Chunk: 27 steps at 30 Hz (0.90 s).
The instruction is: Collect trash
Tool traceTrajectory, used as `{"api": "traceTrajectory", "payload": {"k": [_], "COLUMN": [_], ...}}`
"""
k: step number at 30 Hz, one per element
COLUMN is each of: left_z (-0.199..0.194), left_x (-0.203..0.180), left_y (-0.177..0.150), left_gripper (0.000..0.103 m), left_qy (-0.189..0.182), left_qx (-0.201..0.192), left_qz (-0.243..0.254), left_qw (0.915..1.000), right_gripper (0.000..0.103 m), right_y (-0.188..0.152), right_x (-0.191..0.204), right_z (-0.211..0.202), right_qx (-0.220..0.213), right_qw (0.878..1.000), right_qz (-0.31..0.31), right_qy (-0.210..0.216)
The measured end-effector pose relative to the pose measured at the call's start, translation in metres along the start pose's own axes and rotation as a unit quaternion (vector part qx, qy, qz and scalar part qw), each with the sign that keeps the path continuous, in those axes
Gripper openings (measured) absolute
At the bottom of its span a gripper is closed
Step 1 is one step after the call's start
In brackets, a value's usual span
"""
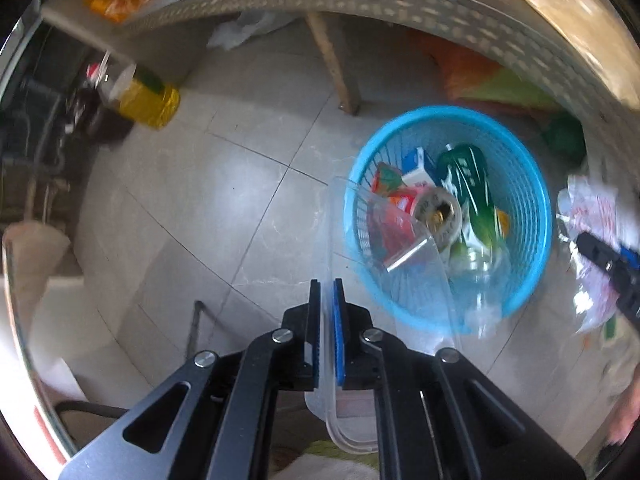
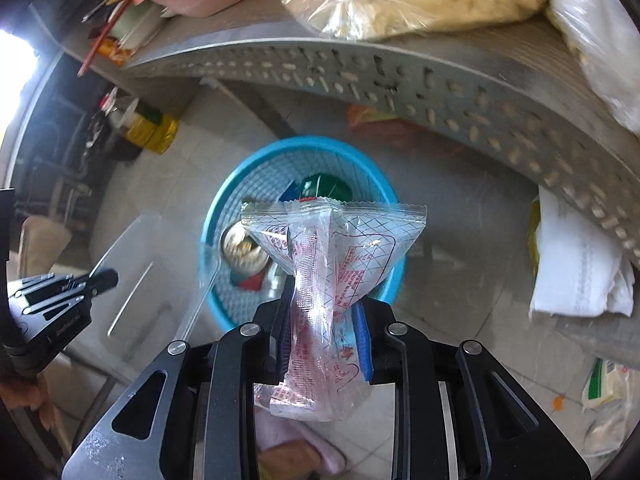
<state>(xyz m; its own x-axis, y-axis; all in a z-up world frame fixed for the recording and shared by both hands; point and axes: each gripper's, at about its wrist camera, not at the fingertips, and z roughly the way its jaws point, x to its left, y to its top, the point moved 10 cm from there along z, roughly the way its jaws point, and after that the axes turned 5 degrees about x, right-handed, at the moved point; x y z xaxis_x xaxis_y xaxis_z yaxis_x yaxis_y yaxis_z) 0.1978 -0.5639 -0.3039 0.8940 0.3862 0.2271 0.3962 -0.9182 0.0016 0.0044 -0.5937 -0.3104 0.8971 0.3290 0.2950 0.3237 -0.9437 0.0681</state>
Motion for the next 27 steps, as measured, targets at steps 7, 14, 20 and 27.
{"api": "traceTrajectory", "payload": {"k": [7,14,20,27], "left_z": [0.02,0.024,-0.001,-0.06], "left_x": [-0.006,-0.011,-0.015,-0.008], "left_y": [0.004,-0.007,-0.003,0.002], "left_gripper": [0.024,0.033,0.033,0.039], "left_qy": [-0.122,-0.18,-0.219,-0.265], "left_qx": [0.028,0.049,0.026,-0.032], "left_qz": [-0.112,-0.139,-0.143,-0.139], "left_qw": [0.9858,0.9725,0.9649,0.9535], "right_gripper": [0.054,0.055,0.055,0.055], "right_y": [-0.006,-0.014,-0.007,-0.013], "right_x": [-0.01,-0.016,-0.007,-0.006], "right_z": [0.022,0.015,-0.002,-0.022], "right_qx": [0.022,0.024,-0.006,-0.026], "right_qw": [1.0,1.0,1.0,0.999], "right_qz": [0.001,0.003,0.0,-0.013], "right_qy": [-0.014,0.003,0.018,0.022]}}
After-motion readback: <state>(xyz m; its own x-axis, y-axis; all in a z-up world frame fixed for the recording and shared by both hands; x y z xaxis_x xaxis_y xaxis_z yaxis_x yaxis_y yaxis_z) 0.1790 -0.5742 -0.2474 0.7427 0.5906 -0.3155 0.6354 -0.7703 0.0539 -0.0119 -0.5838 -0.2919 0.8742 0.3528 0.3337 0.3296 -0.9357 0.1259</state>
